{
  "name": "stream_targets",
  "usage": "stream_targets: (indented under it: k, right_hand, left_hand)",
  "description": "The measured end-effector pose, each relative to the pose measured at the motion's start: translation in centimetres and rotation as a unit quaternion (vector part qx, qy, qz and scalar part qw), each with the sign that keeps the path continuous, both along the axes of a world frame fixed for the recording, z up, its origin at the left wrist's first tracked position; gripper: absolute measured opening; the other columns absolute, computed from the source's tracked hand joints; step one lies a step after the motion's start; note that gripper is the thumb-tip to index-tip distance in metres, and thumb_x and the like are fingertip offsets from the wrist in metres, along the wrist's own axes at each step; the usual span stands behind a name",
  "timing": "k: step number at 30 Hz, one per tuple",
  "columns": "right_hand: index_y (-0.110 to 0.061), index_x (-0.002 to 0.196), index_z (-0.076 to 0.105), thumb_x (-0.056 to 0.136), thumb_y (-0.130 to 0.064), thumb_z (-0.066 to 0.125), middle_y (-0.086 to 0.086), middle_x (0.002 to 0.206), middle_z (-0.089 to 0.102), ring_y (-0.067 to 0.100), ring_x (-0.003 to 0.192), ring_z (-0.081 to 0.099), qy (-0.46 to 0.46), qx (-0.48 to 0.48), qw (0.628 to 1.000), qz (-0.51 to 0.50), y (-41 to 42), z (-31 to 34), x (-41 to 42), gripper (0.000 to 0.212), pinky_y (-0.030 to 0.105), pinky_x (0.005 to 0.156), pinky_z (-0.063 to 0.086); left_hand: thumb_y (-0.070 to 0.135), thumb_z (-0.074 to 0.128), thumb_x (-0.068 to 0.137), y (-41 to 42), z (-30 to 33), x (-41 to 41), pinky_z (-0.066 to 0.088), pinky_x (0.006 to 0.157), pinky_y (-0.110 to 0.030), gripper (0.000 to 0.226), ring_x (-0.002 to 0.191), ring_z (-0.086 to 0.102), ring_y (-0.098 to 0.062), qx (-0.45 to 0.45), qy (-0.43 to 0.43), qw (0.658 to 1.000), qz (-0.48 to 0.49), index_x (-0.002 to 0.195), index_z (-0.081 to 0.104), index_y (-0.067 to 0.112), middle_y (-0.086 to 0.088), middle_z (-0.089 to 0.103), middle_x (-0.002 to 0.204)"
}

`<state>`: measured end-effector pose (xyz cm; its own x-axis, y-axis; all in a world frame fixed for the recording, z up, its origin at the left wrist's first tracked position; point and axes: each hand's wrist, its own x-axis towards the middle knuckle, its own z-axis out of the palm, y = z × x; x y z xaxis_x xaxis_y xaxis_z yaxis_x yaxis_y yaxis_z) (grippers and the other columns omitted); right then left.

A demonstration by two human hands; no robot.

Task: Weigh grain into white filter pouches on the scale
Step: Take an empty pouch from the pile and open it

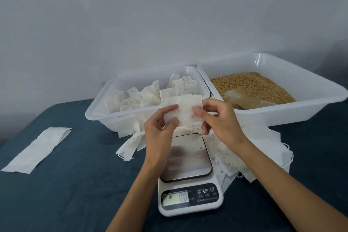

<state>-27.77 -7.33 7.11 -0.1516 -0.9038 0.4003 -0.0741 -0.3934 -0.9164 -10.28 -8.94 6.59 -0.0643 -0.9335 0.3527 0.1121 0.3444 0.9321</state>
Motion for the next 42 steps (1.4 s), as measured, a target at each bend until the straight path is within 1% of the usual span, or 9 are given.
stream_targets:
  k: [8,11,15,20,24,32,36,39,42]
  right_hand:
    - [-0.016,0.114,0.07,0.1,-0.019,0.064,0.004,0.105,0.076,0.034,0.056,0.071,0.009,0.022,0.996,0.086,0.2,0.0,0.1,0.016,0.034,0.05,0.057]
    - [-0.016,0.106,0.072,0.102,-0.02,0.059,0.004,0.094,0.076,0.033,0.055,0.072,0.019,0.016,0.998,0.051,0.2,0.0,0.2,0.014,0.032,0.047,0.056]
    - [-0.039,0.072,0.067,0.103,-0.027,0.058,-0.003,0.069,0.07,0.033,0.052,0.071,0.04,0.006,0.999,0.001,0.6,0.4,0.2,0.035,0.031,0.045,0.05]
    - [-0.026,0.067,0.064,0.097,-0.037,0.066,-0.013,0.065,0.057,0.031,0.057,0.073,0.069,0.006,0.997,0.035,1.0,0.9,0.6,0.032,0.031,0.049,0.052]
    - [-0.035,0.061,0.056,0.101,-0.033,0.061,-0.018,0.059,0.051,0.029,0.058,0.073,0.107,0.005,0.994,0.038,1.3,0.8,1.2,0.04,0.028,0.05,0.052]
    - [-0.017,0.064,0.041,0.103,-0.034,0.056,0.005,0.056,0.037,0.029,0.056,0.073,0.079,0.005,0.997,0.011,1.4,0.7,0.8,0.044,0.025,0.041,0.044]
    - [-0.011,0.081,0.06,0.103,-0.044,0.051,-0.001,0.054,0.045,0.03,0.055,0.073,0.079,0.014,0.996,0.027,1.1,0.7,0.3,0.041,0.029,0.042,0.047]
    - [-0.035,0.089,0.07,0.1,-0.055,0.045,0.002,0.054,0.052,0.033,0.054,0.072,0.079,0.035,0.995,0.056,1.4,1.4,-0.1,0.034,0.026,0.041,0.047]
    - [-0.006,0.09,0.062,0.095,-0.065,0.042,0.035,0.07,0.047,0.036,0.055,0.072,0.105,0.08,0.989,0.068,1.6,2.2,-0.9,0.062,0.032,0.046,0.048]
  left_hand:
    - [-0.014,0.062,0.091,0.2,0.1,0.1,0.057,0.08,-0.023,0.044,0.102,0.075,-0.017,-0.009,-0.007,1.0,-0.014,0.116,0.077,0.02,0.002,0.08,0.109]
    - [-0.009,0.061,0.096,0.0,0.1,0.1,0.056,0.08,-0.022,0.036,0.101,0.076,-0.018,0.002,0.012,1.0,-0.004,0.113,0.078,0.017,-0.002,0.08,0.107]
    - [-0.011,0.058,0.096,-0.3,-0.1,0.1,0.052,0.069,-0.017,0.036,0.079,0.071,-0.009,0.03,0.019,0.999,0.018,0.111,0.079,0.015,0.007,0.076,0.087]
    - [-0.005,0.06,0.1,-0.5,-0.3,0.3,0.055,0.08,-0.036,0.034,0.087,0.067,-0.019,0.047,0.031,0.998,0.033,0.111,0.08,0.021,0.004,0.073,0.089]
    - [-0.005,0.057,0.101,-0.4,-0.3,0.3,0.056,0.074,-0.031,0.035,0.086,0.067,-0.023,0.042,0.022,0.999,0.025,0.114,0.078,0.019,-0.003,0.077,0.094]
    - [-0.007,0.056,0.101,-0.4,-0.1,0.4,0.054,0.075,-0.03,0.043,0.089,0.065,-0.022,0.038,0.044,0.998,0.029,0.125,0.071,0.024,-0.017,0.075,0.113]
    - [0.008,0.064,0.094,-0.2,0.2,0.6,0.052,0.091,-0.027,0.044,0.112,0.065,-0.008,-0.043,-0.04,0.997,0.058,0.133,0.064,0.029,0.008,0.07,0.129]
    - [0.035,0.07,0.085,0.4,0.2,0.5,0.039,0.112,-0.02,0.061,0.14,0.049,-0.006,-0.089,-0.154,0.984,-0.023,0.145,0.055,0.031,0.018,0.056,0.147]
    - [0.026,0.077,0.084,0.7,-0.5,0.0,0.034,0.117,-0.022,0.071,0.138,0.045,-0.004,-0.151,-0.297,0.943,-0.009,0.149,0.05,0.029,0.016,0.053,0.145]
